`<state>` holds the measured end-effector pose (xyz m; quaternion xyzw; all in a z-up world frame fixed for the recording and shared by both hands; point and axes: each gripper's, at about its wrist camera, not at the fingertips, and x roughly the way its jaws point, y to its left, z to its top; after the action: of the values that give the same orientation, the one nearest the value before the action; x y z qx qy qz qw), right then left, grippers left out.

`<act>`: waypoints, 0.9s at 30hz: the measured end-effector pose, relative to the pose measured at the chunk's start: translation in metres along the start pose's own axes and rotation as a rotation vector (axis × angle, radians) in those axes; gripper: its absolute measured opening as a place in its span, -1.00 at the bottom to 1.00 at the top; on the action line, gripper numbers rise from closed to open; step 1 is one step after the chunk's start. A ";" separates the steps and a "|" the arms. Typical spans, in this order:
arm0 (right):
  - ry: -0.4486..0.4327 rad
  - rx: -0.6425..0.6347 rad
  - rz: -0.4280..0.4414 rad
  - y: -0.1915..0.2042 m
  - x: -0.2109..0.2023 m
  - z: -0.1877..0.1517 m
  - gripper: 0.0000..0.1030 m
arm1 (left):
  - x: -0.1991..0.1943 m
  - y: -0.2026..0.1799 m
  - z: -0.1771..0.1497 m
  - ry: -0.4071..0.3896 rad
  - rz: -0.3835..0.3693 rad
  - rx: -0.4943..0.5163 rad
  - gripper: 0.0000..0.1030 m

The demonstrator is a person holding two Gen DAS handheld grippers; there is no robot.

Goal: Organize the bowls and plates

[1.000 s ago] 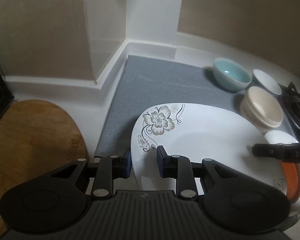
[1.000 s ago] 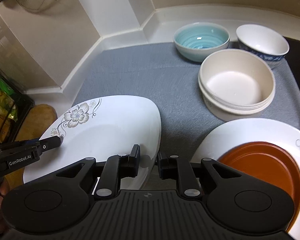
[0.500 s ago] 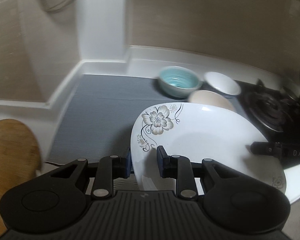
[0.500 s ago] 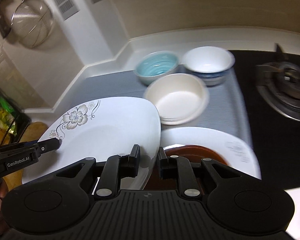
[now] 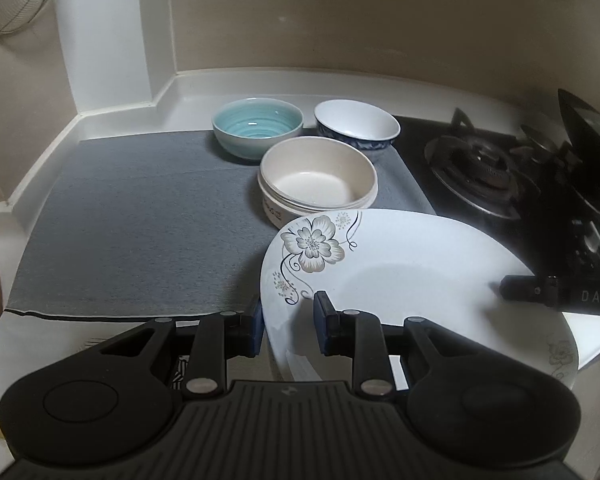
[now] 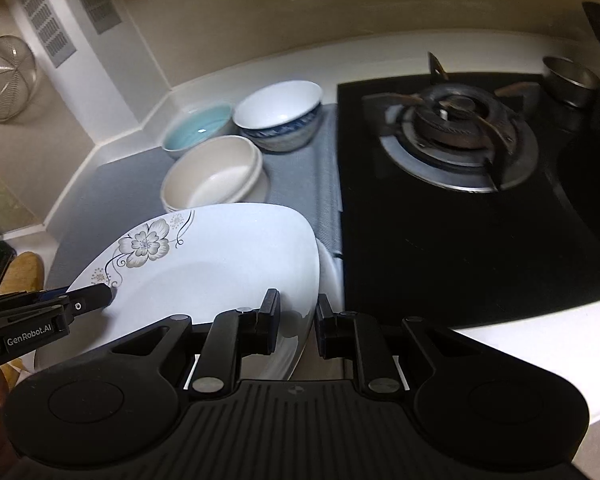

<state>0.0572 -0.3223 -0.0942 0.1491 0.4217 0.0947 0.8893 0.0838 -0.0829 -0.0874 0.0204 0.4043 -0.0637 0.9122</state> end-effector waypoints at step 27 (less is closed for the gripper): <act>0.013 -0.062 -0.033 0.006 0.018 -0.010 -0.62 | 0.025 0.000 -0.018 0.021 0.048 0.036 -0.48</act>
<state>0.0610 -0.3094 -0.1112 0.1139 0.4268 0.0940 0.8922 0.0872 -0.0839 -0.1185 0.0471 0.4120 -0.0487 0.9086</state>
